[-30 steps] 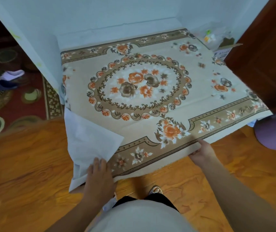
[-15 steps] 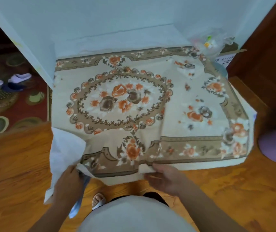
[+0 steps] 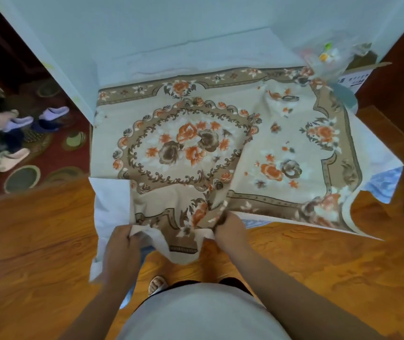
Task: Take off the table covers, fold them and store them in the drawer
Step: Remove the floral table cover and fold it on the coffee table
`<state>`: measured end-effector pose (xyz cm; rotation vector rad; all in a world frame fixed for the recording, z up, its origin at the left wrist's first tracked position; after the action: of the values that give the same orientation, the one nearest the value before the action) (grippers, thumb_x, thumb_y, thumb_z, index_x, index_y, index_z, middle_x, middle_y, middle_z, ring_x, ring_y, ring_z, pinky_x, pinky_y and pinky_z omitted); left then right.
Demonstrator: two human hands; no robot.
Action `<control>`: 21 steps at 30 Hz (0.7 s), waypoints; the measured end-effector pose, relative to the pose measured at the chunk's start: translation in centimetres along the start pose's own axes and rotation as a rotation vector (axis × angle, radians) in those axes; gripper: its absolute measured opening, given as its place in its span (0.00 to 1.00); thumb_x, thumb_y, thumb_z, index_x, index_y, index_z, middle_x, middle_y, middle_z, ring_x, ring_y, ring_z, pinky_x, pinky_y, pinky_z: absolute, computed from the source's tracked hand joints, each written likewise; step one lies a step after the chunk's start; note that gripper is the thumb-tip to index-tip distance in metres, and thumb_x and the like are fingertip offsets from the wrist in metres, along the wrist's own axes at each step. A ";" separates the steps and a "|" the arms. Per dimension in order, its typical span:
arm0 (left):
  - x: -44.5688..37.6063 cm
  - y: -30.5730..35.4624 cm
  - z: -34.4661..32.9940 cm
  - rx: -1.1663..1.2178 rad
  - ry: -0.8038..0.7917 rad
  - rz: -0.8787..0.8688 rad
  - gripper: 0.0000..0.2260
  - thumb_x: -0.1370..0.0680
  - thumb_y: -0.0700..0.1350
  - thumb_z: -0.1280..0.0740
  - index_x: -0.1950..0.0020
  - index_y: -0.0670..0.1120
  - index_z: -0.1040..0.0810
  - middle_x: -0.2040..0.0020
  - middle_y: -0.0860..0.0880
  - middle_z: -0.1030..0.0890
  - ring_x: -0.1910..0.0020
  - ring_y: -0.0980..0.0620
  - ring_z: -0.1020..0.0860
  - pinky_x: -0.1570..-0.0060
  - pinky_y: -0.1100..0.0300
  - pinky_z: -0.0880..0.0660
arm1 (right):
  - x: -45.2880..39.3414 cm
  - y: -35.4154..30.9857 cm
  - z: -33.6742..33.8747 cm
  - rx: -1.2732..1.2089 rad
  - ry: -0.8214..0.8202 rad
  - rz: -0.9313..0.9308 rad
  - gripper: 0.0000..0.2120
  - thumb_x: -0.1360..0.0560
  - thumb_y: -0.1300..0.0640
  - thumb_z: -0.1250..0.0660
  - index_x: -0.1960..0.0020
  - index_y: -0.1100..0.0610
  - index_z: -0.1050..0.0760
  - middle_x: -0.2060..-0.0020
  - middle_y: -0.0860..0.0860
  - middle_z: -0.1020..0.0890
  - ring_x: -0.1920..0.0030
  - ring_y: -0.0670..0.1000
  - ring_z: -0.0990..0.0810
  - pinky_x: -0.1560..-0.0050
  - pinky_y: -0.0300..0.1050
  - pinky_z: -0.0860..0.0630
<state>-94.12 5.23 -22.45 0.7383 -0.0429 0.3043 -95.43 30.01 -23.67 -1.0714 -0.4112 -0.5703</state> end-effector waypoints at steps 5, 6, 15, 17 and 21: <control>0.8 4.5 0.5 0.068 -0.160 -0.181 0.08 0.17 0.47 0.39 0.41 0.52 0.22 0.44 0.57 0.25 0.47 0.61 0.26 0.50 0.59 0.29 | 1.7 -6.1 -3.3 -0.027 -0.155 0.122 0.07 0.29 0.64 0.34 0.66 0.61 0.29 0.68 0.59 0.24 0.63 0.55 0.25 0.59 0.57 0.20; 0.8 5.1 0.4 0.062 -0.247 -0.205 0.10 0.20 0.48 0.36 0.39 0.52 0.24 0.42 0.57 0.27 0.46 0.62 0.28 0.48 0.60 0.29 | 1.9 -6.7 -3.7 -0.113 -0.173 0.115 0.04 0.32 0.63 0.35 0.63 0.65 0.27 0.65 0.64 0.22 0.62 0.59 0.23 0.55 0.60 0.18; -0.1 3.6 -1.7 -0.166 -0.096 -0.197 0.08 0.24 0.43 0.29 0.46 0.50 0.22 0.50 0.51 0.22 0.52 0.50 0.23 0.57 0.56 0.30 | 2.8 -3.2 -3.2 -0.439 -0.463 -0.041 0.08 0.22 0.56 0.30 0.45 0.52 0.15 0.45 0.49 0.16 0.44 0.49 0.20 0.41 0.44 0.25; -0.2 3.3 -1.7 -0.133 -0.041 -0.229 0.08 0.24 0.37 0.31 0.47 0.48 0.20 0.51 0.48 0.20 0.52 0.48 0.23 0.57 0.56 0.31 | 3.1 -0.6 -2.3 -0.493 -0.453 -0.092 0.09 0.22 0.50 0.30 0.44 0.49 0.16 0.43 0.49 0.15 0.40 0.51 0.20 0.33 0.50 0.27; -0.8 3.3 -1.1 -0.047 -0.040 -0.258 0.12 0.27 0.30 0.34 0.52 0.47 0.22 0.54 0.46 0.21 0.53 0.45 0.23 0.56 0.52 0.29 | 3.3 8.6 2.2 -1.099 -0.193 -0.529 0.21 0.22 0.50 0.30 0.35 0.62 0.26 0.42 0.61 0.22 0.41 0.61 0.22 0.32 0.60 0.28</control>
<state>-95.87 8.06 -21.24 0.6948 0.0078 0.0420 -87.56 34.35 -26.86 -2.1021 -0.5691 -1.2386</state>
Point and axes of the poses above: each hand's wrist, its own x-axis away from the middle knuckle, its own z-axis out of the back of the hand, y = z × x, the point moved 1 cm from there along -x, towards the middle knuckle
